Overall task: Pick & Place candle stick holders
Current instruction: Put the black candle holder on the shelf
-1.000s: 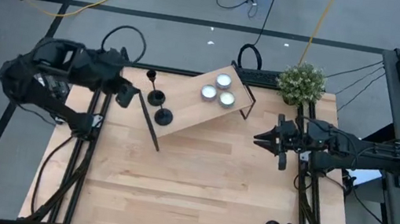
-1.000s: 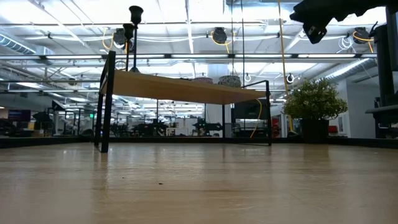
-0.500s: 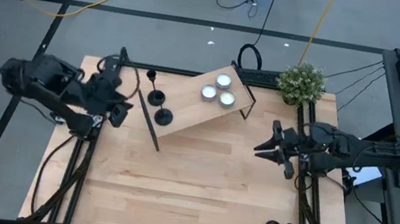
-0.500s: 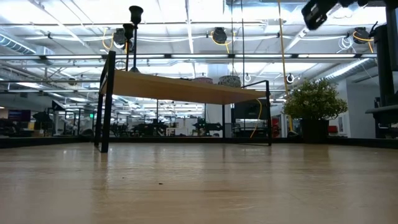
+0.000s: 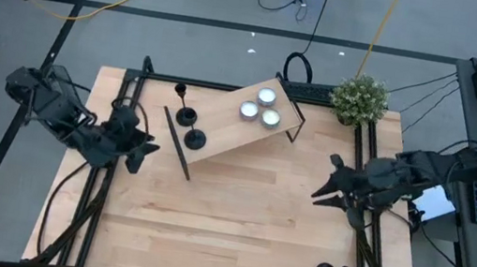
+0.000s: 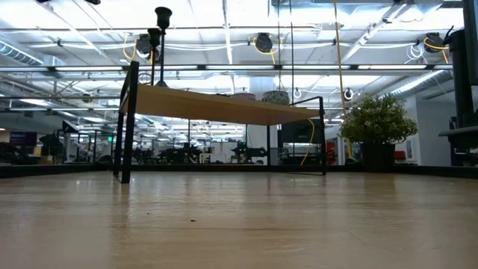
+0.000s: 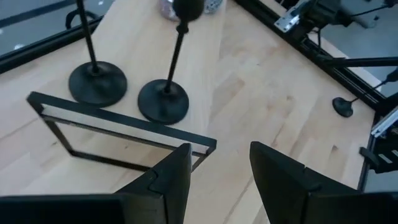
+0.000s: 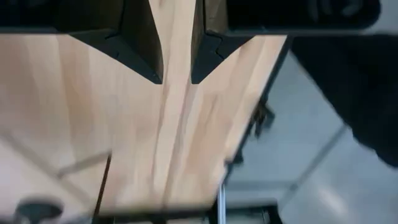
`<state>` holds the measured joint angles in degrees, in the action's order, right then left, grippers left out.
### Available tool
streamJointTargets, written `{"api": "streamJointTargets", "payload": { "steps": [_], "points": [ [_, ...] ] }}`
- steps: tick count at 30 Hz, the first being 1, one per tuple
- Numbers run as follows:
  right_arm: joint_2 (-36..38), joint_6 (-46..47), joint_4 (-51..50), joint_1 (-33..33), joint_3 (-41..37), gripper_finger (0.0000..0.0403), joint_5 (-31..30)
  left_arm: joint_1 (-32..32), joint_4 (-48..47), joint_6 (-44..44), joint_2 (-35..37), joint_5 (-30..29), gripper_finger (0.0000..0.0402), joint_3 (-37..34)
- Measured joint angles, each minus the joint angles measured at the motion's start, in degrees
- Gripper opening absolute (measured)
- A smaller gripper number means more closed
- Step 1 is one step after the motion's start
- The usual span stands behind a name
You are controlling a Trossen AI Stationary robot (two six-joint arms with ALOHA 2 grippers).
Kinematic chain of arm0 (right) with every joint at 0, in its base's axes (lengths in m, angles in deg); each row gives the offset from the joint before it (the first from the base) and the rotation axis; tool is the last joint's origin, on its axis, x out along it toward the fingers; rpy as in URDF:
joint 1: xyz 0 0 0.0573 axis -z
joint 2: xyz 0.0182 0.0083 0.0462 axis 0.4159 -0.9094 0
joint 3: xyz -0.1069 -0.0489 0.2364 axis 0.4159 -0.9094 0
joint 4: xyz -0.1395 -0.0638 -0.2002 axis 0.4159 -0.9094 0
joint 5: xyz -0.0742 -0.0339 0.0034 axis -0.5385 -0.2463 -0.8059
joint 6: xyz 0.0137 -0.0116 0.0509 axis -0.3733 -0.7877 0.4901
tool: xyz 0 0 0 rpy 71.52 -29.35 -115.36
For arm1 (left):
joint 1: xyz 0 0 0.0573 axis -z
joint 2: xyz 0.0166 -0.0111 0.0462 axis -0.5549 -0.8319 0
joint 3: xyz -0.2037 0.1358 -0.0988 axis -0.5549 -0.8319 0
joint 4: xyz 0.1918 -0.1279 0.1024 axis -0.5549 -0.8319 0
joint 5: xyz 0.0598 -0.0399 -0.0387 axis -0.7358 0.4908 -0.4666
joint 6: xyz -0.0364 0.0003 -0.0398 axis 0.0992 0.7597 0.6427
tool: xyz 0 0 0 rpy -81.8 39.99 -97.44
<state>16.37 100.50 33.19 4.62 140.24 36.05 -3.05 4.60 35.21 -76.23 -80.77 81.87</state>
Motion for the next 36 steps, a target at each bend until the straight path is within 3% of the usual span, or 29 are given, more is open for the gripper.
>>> {"api": "streamJointTargets", "payload": {
  "steps": [8, 18, 26, 36],
  "points": [
    [-11.39, 12.64, -18.38, -10.15, 13.56, 0.0073, -0.29, 5.97, 8.91, -4.44, 3.58, -5.28, 0.0170, -7.63],
    [-17.01, 33.89, -24.75, -20.74, 17.17, 0.0073, 4.53, 10.66, 15.60, -7.87, 8.92, -9.53, 0.0170, -15.39],
    [-17.03, 46.92, -30.49, -22.18, 17.17, 0.0073, 5.88, 11.47, 19.17, -10.63, 16.75, -9.22, 0.0170, -22.33],
    [-17.01, 51.08, -31.33, -22.17, 17.17, 0.0073, 5.57, 9.86, 21.40, -20.56, 28.39, -6.19, 0.0170, -25.54]
  ]
}}
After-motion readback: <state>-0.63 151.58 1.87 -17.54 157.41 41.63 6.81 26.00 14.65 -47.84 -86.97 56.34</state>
